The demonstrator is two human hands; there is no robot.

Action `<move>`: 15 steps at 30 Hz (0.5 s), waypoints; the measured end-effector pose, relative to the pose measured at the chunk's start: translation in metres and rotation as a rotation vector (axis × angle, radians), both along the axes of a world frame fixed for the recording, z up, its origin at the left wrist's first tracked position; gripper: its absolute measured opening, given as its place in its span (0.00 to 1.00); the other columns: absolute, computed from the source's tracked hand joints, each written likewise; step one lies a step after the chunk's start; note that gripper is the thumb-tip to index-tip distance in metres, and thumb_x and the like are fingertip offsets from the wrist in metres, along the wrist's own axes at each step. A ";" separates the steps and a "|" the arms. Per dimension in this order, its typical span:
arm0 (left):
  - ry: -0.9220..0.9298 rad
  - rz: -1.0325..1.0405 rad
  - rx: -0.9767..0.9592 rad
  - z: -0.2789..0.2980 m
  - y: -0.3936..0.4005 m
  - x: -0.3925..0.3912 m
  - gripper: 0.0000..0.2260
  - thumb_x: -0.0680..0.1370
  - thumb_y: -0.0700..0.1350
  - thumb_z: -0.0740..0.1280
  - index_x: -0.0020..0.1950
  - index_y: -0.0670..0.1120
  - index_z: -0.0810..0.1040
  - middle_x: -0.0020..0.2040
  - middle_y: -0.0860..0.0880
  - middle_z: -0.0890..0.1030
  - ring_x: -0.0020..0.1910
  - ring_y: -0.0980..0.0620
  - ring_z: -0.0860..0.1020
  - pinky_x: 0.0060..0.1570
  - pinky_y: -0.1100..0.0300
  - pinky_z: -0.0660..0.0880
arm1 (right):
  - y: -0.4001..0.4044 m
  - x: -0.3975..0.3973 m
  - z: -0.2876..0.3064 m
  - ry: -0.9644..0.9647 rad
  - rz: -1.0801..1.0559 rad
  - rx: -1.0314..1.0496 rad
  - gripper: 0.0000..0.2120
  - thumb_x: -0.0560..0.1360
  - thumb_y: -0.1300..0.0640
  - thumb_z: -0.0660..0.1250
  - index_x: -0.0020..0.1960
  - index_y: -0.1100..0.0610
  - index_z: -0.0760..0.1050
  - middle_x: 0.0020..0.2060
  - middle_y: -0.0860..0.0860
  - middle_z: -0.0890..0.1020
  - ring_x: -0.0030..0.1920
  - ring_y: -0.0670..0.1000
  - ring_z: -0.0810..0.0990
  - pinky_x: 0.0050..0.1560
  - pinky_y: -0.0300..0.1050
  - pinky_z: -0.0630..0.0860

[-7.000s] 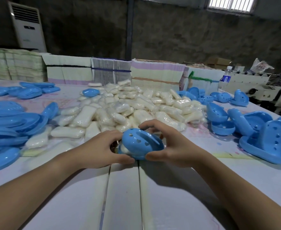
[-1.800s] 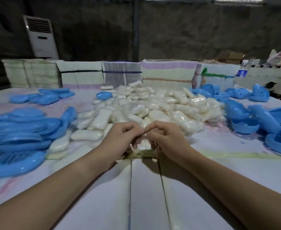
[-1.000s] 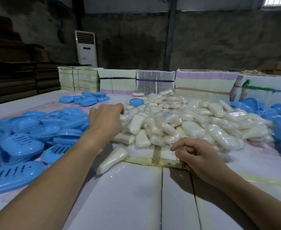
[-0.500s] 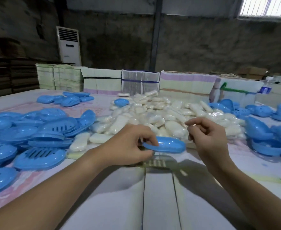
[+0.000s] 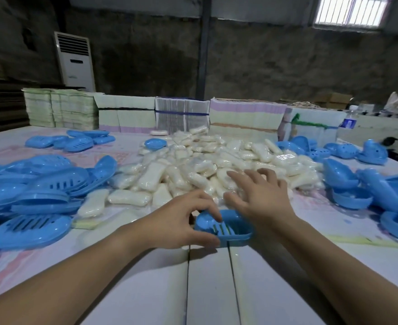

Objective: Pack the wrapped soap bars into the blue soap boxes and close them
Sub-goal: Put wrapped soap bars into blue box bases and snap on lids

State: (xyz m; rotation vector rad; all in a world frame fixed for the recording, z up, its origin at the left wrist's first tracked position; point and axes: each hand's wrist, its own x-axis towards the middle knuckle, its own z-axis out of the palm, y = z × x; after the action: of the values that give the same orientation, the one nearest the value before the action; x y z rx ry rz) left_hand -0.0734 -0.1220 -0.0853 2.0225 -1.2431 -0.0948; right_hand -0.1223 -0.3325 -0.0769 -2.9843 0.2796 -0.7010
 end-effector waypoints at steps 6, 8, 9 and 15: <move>0.157 0.062 -0.028 -0.003 -0.003 0.001 0.22 0.68 0.46 0.81 0.58 0.57 0.78 0.53 0.58 0.80 0.49 0.62 0.80 0.47 0.68 0.76 | 0.003 0.007 0.002 -0.071 0.004 0.011 0.19 0.74 0.35 0.59 0.62 0.40 0.69 0.63 0.44 0.77 0.66 0.53 0.64 0.59 0.54 0.62; 0.205 0.063 -0.032 -0.003 -0.004 0.001 0.22 0.68 0.45 0.81 0.58 0.56 0.78 0.52 0.57 0.81 0.44 0.63 0.81 0.44 0.69 0.76 | 0.004 0.007 0.001 -0.104 -0.003 0.044 0.16 0.74 0.37 0.60 0.59 0.41 0.70 0.59 0.45 0.79 0.64 0.53 0.66 0.58 0.53 0.62; 0.216 0.065 -0.029 -0.003 -0.004 0.002 0.23 0.68 0.45 0.81 0.58 0.57 0.77 0.52 0.57 0.81 0.44 0.62 0.81 0.44 0.68 0.76 | 0.005 0.007 0.001 -0.120 -0.005 0.059 0.15 0.74 0.39 0.61 0.58 0.41 0.70 0.56 0.45 0.79 0.63 0.53 0.66 0.57 0.53 0.62; 0.223 0.064 -0.015 -0.002 -0.004 0.002 0.25 0.68 0.46 0.81 0.61 0.57 0.76 0.57 0.53 0.81 0.53 0.59 0.80 0.54 0.62 0.78 | -0.001 -0.005 0.016 -0.138 0.111 0.396 0.10 0.70 0.47 0.65 0.51 0.43 0.75 0.44 0.46 0.78 0.57 0.54 0.72 0.57 0.50 0.68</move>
State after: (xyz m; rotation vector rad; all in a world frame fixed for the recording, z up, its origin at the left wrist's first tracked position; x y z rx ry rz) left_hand -0.0711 -0.1258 -0.0877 1.9766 -1.0355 -0.2725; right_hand -0.1273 -0.3338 -0.0610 -2.5444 0.2133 -0.7363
